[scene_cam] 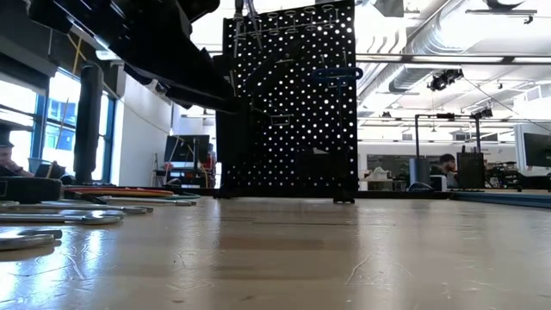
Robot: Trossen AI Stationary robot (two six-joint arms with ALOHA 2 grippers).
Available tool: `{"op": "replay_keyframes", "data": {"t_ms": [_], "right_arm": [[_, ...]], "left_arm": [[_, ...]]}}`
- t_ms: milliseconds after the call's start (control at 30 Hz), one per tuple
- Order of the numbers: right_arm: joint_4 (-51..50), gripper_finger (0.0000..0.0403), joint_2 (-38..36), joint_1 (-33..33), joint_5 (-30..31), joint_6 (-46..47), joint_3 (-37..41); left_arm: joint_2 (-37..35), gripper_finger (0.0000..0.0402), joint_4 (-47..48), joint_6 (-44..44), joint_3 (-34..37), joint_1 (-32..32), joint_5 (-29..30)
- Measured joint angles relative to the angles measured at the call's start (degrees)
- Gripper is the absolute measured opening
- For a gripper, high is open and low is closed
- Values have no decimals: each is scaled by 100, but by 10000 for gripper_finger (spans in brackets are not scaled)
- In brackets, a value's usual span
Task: Hang tools onto peg board
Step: Hang the gray screwdriver on the black pegboard
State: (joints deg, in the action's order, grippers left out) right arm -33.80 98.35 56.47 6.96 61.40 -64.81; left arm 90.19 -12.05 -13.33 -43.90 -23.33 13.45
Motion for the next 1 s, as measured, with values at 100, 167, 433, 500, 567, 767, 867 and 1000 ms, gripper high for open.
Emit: {"op": "replay_keyframes", "data": {"t_ms": [100, 167, 433, 500, 567, 767, 867, 1000], "right_arm": [[-651, 140, 431, -6, -228, 27, -398], [-1083, 140, 685, -11, -306, 26, -661], [-1850, 140, 1158, -9, -342, 54, -1027], [-1734, 140, 1158, -9, -204, 68, -1006], [-1669, 140, 1158, -14, -16, 71, -1006], [-1510, 140, 1158, -99, 36, 28, -877], [-1225, 140, 1131, -156, -64, 32, -672], [-1048, 140, 1121, -249, -114, 48, -536]], "left_arm": [[2, 140, -26, -60, 0, 0, -2], [2, 140, -105, -104, 0, 0, -4], [2, 140, -164, -154, 0, -2, -7], [2, 140, -164, -154, 0, -2, -7], [2, 140, -162, -153, 0, -2, -7], [2, 140, -156, -50, 0, -2, -6], [2, 140, -160, 45, 0, -2, -5], [4, 140, -160, 100, 0, -2, -5]]}}
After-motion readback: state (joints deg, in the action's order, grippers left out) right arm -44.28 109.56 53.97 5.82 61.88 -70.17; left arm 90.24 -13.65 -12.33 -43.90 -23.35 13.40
